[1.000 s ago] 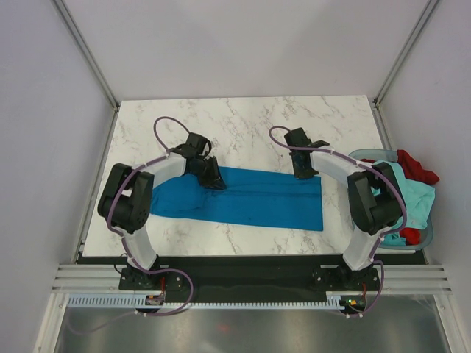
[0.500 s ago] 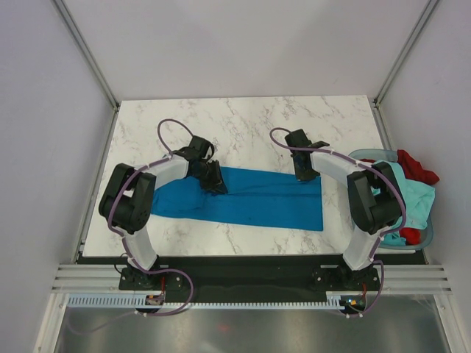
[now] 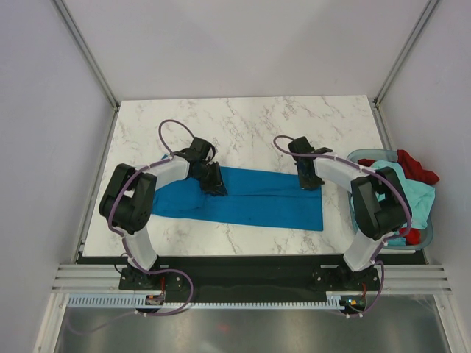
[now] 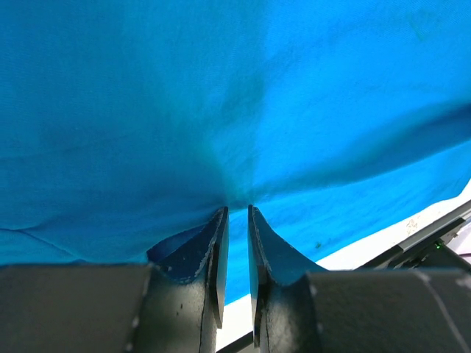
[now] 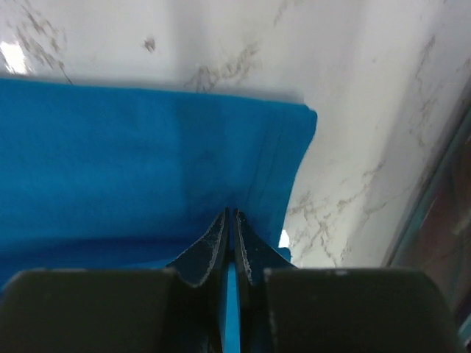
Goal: Fold and stack the t-shirts
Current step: Fold the tshirt
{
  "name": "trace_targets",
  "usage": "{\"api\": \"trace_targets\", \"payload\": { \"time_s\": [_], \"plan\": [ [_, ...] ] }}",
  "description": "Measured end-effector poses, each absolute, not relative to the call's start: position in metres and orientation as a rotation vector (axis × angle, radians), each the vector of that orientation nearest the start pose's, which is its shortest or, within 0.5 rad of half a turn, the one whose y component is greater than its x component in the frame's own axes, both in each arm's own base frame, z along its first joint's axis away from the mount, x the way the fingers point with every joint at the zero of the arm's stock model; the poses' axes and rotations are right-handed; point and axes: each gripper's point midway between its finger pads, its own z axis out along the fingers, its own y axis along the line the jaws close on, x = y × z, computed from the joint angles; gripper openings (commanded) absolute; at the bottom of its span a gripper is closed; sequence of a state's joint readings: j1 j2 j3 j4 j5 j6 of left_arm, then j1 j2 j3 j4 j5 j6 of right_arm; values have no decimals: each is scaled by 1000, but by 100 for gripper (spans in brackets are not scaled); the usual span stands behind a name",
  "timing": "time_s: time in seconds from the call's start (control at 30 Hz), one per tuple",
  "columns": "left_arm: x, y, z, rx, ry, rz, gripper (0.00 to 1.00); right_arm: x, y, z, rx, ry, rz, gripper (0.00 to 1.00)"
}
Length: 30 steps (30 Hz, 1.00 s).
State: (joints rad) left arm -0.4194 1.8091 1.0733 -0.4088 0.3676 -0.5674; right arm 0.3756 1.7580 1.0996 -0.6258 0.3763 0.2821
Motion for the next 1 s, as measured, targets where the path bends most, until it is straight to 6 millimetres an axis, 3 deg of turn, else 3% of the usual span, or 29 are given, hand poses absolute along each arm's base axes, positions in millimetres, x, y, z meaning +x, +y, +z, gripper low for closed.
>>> {"api": "trace_targets", "payload": {
  "time_s": [0.3, 0.5, 0.73, 0.87, 1.0],
  "plan": [
    [301, -227, 34, -79, 2818, -742, 24, 301, 64, 51, 37, 2691, -322, 12],
    [300, -227, 36, -76, 2810, -735, 25, 290, 61, 45, 66, 2712, -328, 12],
    [308, -220, 38, -98, 2789, -689, 28, 294, 70, 44, 97, 2699, -274, 13],
    [327, -202, 41, -176, 2753, -638, 28, 304, 68, 35, 126, 2672, -309, 14],
    [352, -167, 37, -322, 2714, -549, 28, 310, 61, 21, 152, 2656, -384, 14]
  ]
}}
